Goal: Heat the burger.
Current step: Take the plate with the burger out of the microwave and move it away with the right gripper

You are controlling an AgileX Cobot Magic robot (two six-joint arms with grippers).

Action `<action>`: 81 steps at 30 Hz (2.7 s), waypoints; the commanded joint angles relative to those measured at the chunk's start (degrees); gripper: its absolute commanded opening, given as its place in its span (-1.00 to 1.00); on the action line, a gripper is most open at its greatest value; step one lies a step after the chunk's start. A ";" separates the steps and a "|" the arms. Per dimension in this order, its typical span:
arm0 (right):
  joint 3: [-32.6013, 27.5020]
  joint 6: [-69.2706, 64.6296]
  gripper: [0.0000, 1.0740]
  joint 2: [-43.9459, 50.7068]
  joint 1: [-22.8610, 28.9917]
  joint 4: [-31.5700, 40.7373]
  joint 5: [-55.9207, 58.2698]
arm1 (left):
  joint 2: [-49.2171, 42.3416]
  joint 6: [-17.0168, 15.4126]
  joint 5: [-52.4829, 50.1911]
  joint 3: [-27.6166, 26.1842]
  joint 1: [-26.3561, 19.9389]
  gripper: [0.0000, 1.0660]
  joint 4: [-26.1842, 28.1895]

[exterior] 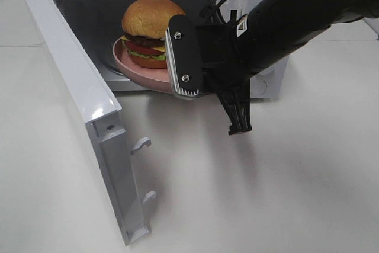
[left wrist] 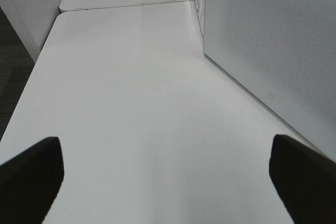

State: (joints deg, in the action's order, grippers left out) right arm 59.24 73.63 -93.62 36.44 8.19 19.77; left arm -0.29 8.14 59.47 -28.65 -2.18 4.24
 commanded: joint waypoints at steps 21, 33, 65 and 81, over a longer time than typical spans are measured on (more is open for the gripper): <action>-11.63 -7.85 -1.00 18.51 -0.29 -8.59 -0.23 | -0.97 -0.06 -0.17 0.11 -0.17 0.89 0.00; -16.96 -13.29 -1.00 29.11 -0.29 -12.03 5.33 | -0.97 -0.06 -0.17 0.11 -0.17 0.89 0.00; -18.85 -46.41 -1.00 42.57 -0.40 -37.01 21.26 | -0.97 -0.06 -0.17 0.11 -0.17 0.89 0.00; -18.85 -68.75 -1.00 39.13 -10.54 -51.05 29.56 | -0.97 -0.06 -0.17 0.11 -0.17 0.89 0.00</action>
State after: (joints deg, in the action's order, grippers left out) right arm 39.82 6.70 -53.92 26.87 -37.99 50.42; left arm -0.29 8.14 59.47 -28.65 -2.18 4.24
